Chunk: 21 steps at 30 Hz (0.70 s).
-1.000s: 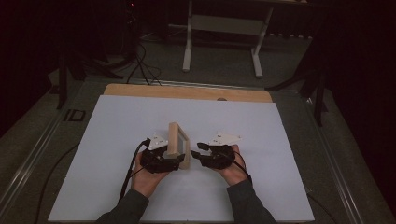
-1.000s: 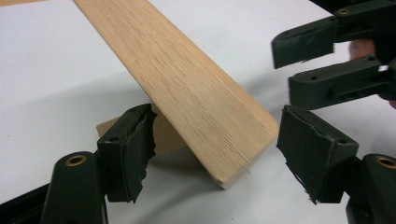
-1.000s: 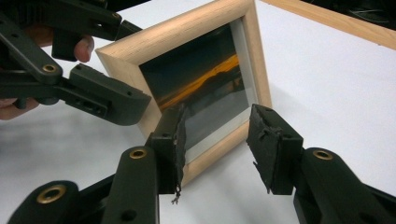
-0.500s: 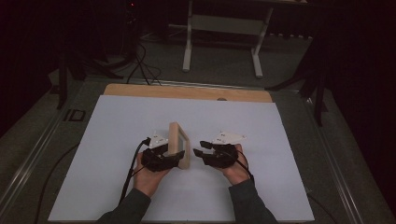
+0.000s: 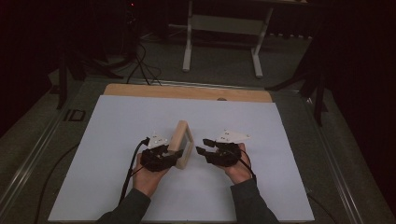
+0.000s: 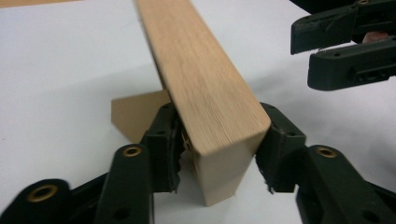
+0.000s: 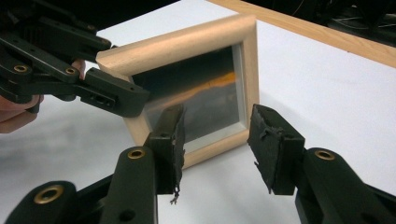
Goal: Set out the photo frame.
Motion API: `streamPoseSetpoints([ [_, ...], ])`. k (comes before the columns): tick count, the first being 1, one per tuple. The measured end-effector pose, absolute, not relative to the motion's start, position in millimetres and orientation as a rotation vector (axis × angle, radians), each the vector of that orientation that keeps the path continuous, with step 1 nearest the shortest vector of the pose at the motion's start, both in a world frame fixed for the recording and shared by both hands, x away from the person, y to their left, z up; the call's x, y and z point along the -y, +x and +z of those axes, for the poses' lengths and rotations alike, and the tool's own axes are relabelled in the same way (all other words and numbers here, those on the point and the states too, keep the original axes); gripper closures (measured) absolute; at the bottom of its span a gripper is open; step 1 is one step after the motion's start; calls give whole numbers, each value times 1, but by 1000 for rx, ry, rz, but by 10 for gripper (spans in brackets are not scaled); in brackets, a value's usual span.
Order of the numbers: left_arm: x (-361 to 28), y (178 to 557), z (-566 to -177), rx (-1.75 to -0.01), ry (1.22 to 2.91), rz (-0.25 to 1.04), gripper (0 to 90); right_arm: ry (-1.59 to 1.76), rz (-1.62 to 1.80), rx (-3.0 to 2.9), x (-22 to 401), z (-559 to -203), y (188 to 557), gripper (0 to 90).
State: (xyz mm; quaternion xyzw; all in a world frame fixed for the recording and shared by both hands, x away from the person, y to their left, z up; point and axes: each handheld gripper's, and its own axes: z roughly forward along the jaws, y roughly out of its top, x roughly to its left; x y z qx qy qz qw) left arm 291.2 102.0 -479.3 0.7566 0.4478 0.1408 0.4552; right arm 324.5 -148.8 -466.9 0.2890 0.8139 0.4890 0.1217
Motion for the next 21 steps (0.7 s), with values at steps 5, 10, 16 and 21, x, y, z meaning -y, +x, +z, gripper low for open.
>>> streamPoseSetpoints([
  [5,-101,290,-479,-1086,1884,372,604,860,1436,-2345,153,-464,325,550],
  [10,-99,289,-478,-1070,1898,385,607,873,1447,-2319,156,-462,325,551],
  [16,-98,288,-478,-1051,1918,397,608,889,1462,-2291,158,-459,326,555],
  [21,-97,287,-478,-1037,1926,405,608,887,1474,-2262,159,-453,326,561],
])
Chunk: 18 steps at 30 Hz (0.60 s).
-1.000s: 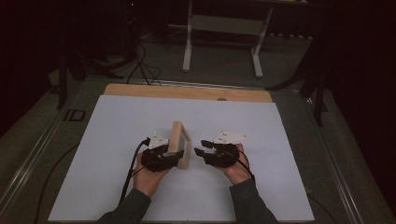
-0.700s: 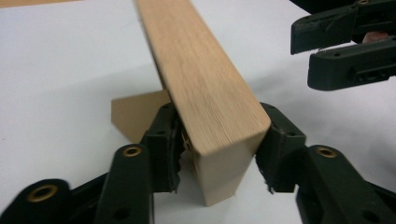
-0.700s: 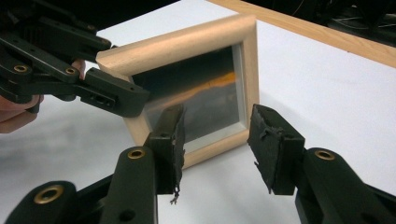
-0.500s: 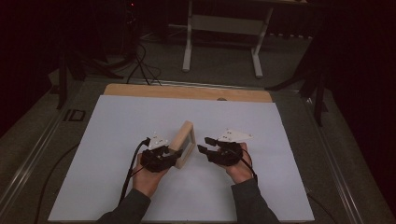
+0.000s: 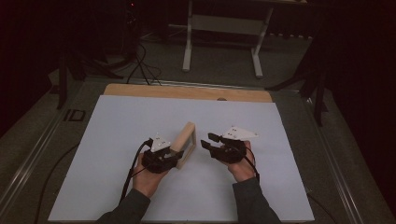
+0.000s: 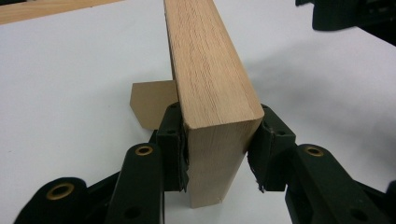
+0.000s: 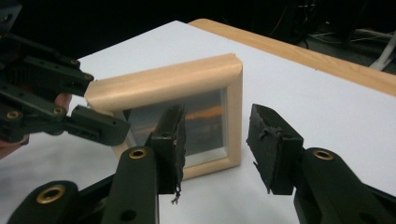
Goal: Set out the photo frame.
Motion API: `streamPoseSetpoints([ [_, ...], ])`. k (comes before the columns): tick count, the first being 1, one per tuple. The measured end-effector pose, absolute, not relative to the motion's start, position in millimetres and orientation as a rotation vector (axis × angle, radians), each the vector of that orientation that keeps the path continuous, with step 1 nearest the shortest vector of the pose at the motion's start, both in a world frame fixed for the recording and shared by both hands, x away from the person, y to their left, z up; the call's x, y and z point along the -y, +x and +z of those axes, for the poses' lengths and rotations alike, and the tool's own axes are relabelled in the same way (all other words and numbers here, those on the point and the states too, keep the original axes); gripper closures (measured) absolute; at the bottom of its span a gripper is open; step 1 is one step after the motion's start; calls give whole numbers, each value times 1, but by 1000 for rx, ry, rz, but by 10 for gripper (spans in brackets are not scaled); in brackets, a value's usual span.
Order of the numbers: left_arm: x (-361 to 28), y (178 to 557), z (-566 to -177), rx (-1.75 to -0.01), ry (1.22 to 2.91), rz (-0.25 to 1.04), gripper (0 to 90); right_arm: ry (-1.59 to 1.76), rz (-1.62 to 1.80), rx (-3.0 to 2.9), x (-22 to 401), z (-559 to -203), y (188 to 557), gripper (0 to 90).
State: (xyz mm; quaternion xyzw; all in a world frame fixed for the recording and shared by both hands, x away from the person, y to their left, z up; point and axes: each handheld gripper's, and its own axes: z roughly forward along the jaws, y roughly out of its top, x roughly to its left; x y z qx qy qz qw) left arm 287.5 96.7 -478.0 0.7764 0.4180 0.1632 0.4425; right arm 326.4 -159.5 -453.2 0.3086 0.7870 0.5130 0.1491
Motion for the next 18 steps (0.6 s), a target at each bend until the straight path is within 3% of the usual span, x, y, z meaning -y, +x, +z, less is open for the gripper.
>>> streamPoseSetpoints([
  [11,-95,286,-479,-1006,1940,418,608,864,1469,-2248,148,-450,333,601],
  [15,-95,286,-479,-997,1946,422,608,867,1474,-2231,142,-448,339,682],
  [18,-93,285,-479,-982,1955,434,607,854,1477,-2212,137,-442,344,799],
])
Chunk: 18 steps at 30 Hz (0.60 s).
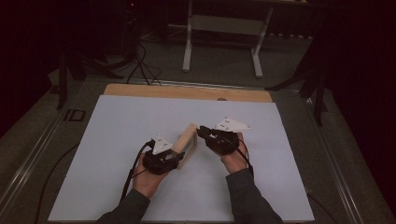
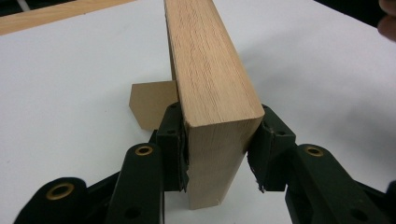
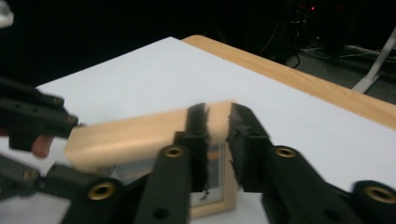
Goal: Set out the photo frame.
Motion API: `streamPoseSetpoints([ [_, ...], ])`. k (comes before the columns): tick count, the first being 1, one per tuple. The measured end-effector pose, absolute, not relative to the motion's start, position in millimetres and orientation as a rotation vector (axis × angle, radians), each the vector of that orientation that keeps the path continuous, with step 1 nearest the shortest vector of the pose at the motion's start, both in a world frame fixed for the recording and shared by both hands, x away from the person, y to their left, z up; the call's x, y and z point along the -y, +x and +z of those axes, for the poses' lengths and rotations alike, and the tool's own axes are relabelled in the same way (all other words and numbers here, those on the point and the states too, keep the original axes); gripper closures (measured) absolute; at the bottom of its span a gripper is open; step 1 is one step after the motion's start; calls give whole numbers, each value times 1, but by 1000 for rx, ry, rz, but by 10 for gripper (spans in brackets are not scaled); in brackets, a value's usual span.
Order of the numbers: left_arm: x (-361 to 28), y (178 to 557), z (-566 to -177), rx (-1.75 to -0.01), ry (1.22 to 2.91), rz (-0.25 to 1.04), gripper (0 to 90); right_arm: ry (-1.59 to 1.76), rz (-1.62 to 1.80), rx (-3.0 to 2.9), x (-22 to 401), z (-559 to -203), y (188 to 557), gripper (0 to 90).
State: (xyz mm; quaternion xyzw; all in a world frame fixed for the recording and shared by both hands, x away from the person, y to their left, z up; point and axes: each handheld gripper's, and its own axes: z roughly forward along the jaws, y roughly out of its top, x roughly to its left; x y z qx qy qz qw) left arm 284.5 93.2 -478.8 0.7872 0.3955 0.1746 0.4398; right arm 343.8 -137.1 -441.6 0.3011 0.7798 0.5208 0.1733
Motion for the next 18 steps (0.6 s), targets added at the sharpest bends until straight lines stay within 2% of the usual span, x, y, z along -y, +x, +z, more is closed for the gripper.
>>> streamPoseSetpoints([
  [6,-91,283,-479,-964,1971,449,607,865,1463,-2195,130,-436,354,893],
  [18,-88,281,-479,-950,1980,458,606,874,1412,-2224,110,-440,372,896],
])
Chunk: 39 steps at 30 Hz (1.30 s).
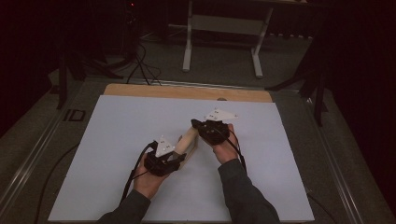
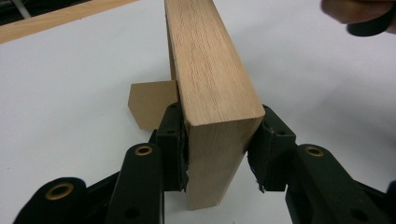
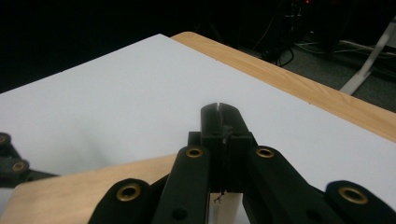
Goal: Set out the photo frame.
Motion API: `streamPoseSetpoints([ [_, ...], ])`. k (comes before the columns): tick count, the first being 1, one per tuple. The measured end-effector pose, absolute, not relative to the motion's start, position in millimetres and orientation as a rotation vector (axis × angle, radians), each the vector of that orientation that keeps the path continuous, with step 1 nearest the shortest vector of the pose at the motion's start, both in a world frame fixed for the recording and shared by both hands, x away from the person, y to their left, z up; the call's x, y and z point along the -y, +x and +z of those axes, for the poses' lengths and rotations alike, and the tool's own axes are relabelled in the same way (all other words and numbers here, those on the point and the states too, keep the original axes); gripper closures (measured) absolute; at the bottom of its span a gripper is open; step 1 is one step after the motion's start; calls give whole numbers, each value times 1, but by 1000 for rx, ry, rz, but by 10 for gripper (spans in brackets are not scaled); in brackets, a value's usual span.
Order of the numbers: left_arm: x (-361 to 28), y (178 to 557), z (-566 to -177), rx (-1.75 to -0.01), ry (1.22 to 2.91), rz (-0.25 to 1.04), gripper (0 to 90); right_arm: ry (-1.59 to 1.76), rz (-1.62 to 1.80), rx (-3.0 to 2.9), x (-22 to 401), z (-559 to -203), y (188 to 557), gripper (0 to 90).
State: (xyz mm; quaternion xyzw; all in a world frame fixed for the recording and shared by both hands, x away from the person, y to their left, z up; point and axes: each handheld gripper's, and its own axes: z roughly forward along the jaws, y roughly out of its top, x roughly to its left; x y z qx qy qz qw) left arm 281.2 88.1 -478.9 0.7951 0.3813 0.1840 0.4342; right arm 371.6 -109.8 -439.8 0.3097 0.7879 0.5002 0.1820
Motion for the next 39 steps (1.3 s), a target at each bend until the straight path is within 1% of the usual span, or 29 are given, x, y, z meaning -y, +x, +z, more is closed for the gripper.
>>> streamPoseSetpoints([
  [5,-88,281,-479,-946,1981,464,606,882,1383,-2235,99,-445,379,897],
  [14,-87,281,-479,-946,1984,465,606,860,1339,-2253,94,-446,385,897],
  [39,-88,281,-479,-936,1994,469,595,846,1274,-2268,97,-447,381,897],
])
